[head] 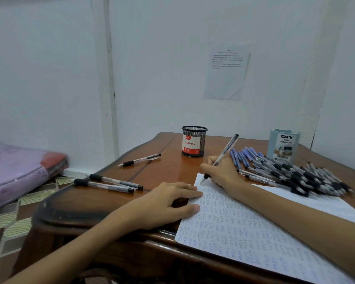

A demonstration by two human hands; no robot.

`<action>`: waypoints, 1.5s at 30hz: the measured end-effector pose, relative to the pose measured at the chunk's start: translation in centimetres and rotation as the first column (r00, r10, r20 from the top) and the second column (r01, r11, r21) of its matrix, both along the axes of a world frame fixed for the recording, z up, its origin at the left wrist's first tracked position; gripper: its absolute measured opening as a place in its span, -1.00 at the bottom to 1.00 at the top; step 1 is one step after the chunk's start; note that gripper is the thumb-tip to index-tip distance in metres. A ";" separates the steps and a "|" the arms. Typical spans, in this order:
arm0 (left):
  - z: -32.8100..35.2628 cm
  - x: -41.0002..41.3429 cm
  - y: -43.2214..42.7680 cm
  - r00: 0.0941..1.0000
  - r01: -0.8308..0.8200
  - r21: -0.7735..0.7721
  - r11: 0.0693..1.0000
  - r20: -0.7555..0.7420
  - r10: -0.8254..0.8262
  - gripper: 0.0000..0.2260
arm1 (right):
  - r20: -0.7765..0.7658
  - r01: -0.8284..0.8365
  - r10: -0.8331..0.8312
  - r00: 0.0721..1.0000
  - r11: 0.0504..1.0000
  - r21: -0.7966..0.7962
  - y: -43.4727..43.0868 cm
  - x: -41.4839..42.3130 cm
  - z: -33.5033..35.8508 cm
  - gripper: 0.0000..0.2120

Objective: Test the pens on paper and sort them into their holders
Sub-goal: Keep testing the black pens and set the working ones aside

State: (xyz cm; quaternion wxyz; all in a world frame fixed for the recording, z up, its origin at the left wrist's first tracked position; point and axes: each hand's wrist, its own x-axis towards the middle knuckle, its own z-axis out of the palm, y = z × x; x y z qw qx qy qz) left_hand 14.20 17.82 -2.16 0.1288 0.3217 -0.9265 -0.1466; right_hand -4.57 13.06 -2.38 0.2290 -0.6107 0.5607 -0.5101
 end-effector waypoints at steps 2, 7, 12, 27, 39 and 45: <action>0.0 0.0 0.0 1.000 -0.002 0.000 1.000 0.005 0.002 -0.59 | 0.006 0.015 -0.015 1.000 1.000 0.007 -0.1 -0.1 0.0 -0.65; 0.1 -0.1 0.1 1.000 -0.003 0.001 1.000 0.001 0.003 -0.59 | 0.006 -0.009 0.009 1.000 0.999 0.031 0.0 -0.1 0.1 -0.63; 0.1 -0.1 0.2 1.000 -0.004 -0.002 1.000 0.003 0.004 -0.59 | -0.025 0.038 -0.038 0.999 0.999 -0.002 -0.3 -0.2 -0.1 -0.64; 0.1 -0.1 0.1 1.000 -0.002 -0.012 1.000 0.009 0.002 -0.59 | -0.066 0.045 -0.049 0.997 0.997 -0.065 -0.2 -0.1 0.0 -0.64; 0.1 0.0 0.2 1.000 0.000 -0.014 1.000 -0.003 0.000 -0.59 | 0.029 0.020 -0.017 0.999 0.996 -0.088 -0.3 -0.4 -0.2 -0.61; 0.1 0.0 0.2 1.000 -0.004 -0.015 1.000 -0.007 0.004 -0.59 | 0.256 0.123 -0.109 0.960 0.992 -0.038 0.4 -1.9 1.4 -0.55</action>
